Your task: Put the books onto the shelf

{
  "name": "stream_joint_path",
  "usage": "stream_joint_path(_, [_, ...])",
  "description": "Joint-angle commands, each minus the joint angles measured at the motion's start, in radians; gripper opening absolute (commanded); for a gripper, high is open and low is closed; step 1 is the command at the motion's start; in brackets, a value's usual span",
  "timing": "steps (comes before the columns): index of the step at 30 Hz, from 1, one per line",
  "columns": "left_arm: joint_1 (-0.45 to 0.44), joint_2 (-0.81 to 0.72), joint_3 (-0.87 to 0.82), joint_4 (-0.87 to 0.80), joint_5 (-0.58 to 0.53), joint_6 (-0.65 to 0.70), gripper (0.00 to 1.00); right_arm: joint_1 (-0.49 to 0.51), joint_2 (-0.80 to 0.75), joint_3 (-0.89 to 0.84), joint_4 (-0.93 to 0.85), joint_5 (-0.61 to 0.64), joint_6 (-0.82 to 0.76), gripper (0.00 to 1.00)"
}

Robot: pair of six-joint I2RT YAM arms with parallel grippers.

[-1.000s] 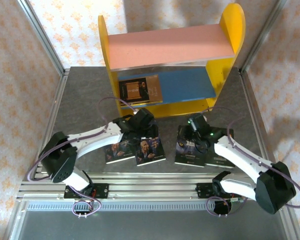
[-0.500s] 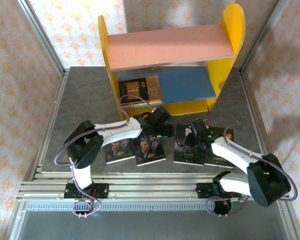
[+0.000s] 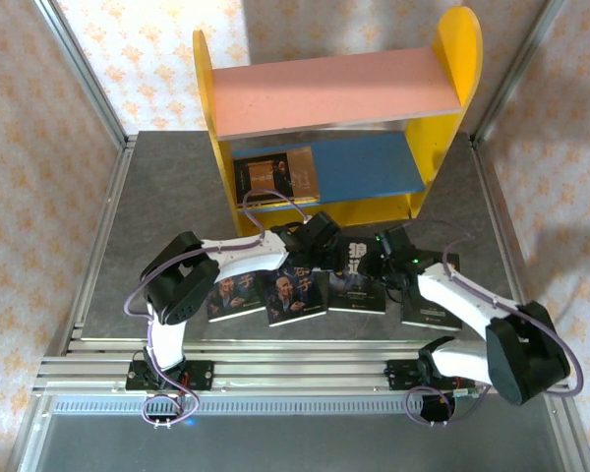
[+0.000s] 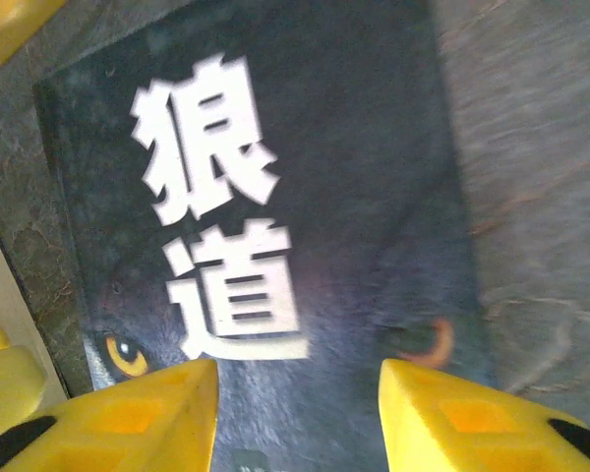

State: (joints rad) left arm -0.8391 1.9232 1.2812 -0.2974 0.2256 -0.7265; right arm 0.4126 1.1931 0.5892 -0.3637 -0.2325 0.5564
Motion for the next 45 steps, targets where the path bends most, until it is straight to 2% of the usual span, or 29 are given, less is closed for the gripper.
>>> stream_joint_path(1, [-0.006, 0.035, 0.026, 0.008, 0.004, 0.021, 0.63, -0.047, -0.072, 0.020, -0.128, 0.050, -0.054, 0.50])
stream_joint_path(8, [-0.006, 0.063, 0.040, 0.006, 0.013, 0.027, 0.63, -0.071, -0.013, 0.006, -0.119, 0.044, -0.085, 0.55])
stream_joint_path(16, [-0.006, 0.082, 0.063, -0.014, 0.018, 0.037, 0.62, -0.071, 0.100, 0.002, -0.032, 0.004, -0.081, 0.54])
stream_joint_path(24, [-0.009, 0.133, 0.100, -0.031, 0.047, 0.044, 0.62, -0.069, 0.125, -0.055, 0.074, -0.094, -0.017, 0.48])
stream_joint_path(31, [-0.024, 0.166, 0.142, -0.021, 0.104, 0.051, 0.62, -0.067, 0.120, -0.118, 0.111, -0.117, 0.008, 0.33])
stream_joint_path(34, [-0.038, 0.172, 0.170, -0.010, 0.139, 0.059, 0.62, -0.068, 0.102, -0.125, 0.104, -0.114, 0.011, 0.30])
stream_joint_path(39, [-0.066, 0.129, 0.177, 0.070, 0.240, 0.049, 0.62, -0.069, 0.084, -0.123, 0.097, -0.106, 0.007, 0.27])
stream_joint_path(45, [-0.086, 0.015, 0.125, 0.153, 0.266, 0.009, 0.62, -0.069, 0.084, -0.111, 0.093, -0.110, -0.002, 0.25])
